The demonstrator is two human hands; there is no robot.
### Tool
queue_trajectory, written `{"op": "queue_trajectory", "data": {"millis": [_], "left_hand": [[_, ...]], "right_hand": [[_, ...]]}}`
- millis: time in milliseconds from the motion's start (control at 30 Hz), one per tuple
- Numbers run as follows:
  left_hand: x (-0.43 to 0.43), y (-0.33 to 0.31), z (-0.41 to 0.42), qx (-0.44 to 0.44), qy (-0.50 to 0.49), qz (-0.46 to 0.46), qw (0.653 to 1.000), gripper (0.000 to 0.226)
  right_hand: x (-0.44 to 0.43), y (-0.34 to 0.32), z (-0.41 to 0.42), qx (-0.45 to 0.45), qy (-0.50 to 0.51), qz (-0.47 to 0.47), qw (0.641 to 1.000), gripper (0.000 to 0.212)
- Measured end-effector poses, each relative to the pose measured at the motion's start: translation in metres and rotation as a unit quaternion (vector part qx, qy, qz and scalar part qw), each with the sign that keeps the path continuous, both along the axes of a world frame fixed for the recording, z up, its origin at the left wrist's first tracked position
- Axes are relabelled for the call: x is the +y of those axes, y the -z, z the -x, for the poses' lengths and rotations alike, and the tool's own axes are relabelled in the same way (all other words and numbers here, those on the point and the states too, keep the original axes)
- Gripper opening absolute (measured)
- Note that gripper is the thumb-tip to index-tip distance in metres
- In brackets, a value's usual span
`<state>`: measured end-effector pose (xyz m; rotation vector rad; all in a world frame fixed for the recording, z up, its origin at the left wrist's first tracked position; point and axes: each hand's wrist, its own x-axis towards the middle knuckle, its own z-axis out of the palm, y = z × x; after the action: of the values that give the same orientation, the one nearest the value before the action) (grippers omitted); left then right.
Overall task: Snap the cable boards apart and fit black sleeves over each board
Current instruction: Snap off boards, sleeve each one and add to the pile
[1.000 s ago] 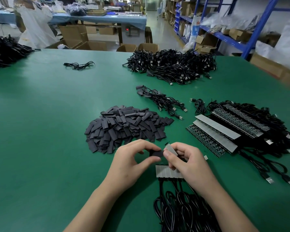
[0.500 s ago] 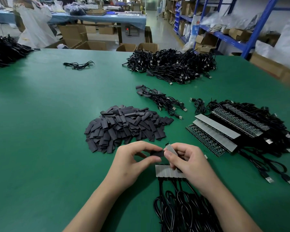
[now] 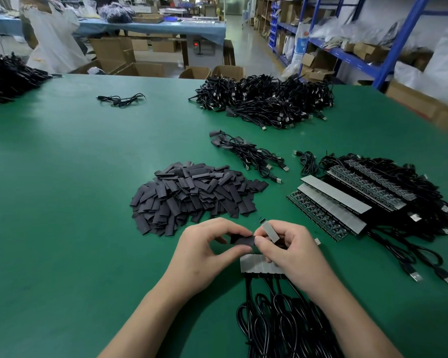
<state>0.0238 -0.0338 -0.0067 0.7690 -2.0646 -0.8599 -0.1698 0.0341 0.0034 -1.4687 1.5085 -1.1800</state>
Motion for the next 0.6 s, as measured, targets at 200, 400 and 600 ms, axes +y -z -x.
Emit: {"op": "queue_trajectory", "data": {"millis": [200,400,600], "left_hand": [[0.0005,-0.0024,-0.0003,-0.001,0.002,0.027,1.0,0.019],[0.0016,-0.0043,-0.0005,0.001,0.004,0.051,0.999,0.019],[0.0009,-0.0045,-0.0014,-0.009,0.004,0.051,0.999,0.018]], "right_hand": [[0.002,-0.0031,-0.0023,0.016,0.003,0.004,1.0,0.021],[0.0022,-0.0056,-0.0036,0.025,0.011,-0.004,1.0,0.016],[0.0017,-0.008,-0.0055,0.048,0.024,-0.003,0.999,0.014]]}}
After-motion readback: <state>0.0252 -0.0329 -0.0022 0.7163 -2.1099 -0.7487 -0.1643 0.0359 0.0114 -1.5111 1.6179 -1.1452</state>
